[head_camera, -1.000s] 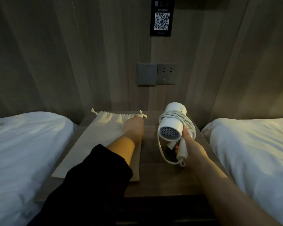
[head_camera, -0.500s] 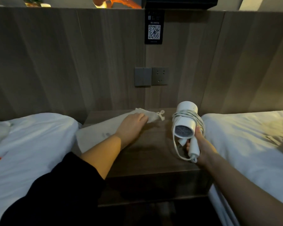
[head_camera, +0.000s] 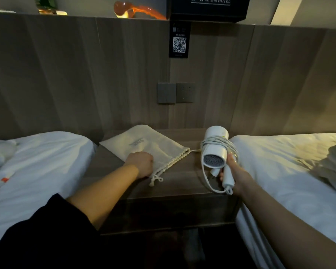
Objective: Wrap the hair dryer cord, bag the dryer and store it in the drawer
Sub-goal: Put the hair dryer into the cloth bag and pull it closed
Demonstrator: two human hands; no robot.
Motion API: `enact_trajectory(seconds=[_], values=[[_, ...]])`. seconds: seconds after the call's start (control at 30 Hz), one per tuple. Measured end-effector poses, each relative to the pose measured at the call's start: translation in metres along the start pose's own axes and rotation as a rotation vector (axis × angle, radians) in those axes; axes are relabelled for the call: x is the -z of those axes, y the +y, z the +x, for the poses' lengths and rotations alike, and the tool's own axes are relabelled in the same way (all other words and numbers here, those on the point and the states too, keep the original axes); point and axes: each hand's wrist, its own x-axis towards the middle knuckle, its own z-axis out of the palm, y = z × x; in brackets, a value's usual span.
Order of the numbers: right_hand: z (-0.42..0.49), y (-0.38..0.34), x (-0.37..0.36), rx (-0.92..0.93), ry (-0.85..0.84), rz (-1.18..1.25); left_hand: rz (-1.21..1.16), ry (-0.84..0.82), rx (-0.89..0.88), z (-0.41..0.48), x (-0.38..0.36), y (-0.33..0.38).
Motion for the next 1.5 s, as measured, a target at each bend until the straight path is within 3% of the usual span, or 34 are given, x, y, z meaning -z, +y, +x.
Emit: enact_trajectory(seconds=[0.37,0.57,0.63,0.83,0.97,1.17,1.27,1.5], values=[[-0.008,0.002,-0.001,0.053,-0.001,-0.207,-0.071,-0.007,-0.069,0.006,-0.006,0.055],[-0.013,0.001,-0.002,0.04,0.022,-0.186,-0.069,-0.239,-0.153,0.002,0.015,0.05],[-0.015,0.003,-0.002,0.041,0.015,-0.154,-0.124,-0.223,-0.131,0.0,0.015,0.047],[-0.027,0.001,-0.004,0.041,-0.06,0.003,-0.589,-0.035,0.005,0.002,0.007,0.033],[-0.044,-0.014,-0.012,-0.017,-0.141,0.069,-0.738,0.073,0.037,0.001,0.013,0.038],[-0.056,-0.019,-0.008,0.058,-0.099,-0.305,-0.738,0.175,0.008,0.005,0.03,0.044],[-0.063,-0.008,-0.014,0.088,-0.078,-0.354,-0.714,0.15,-0.01,0.004,0.037,0.048],[-0.08,0.004,-0.036,0.25,0.008,-0.506,-1.166,0.101,0.091,-0.002,0.043,0.048]])
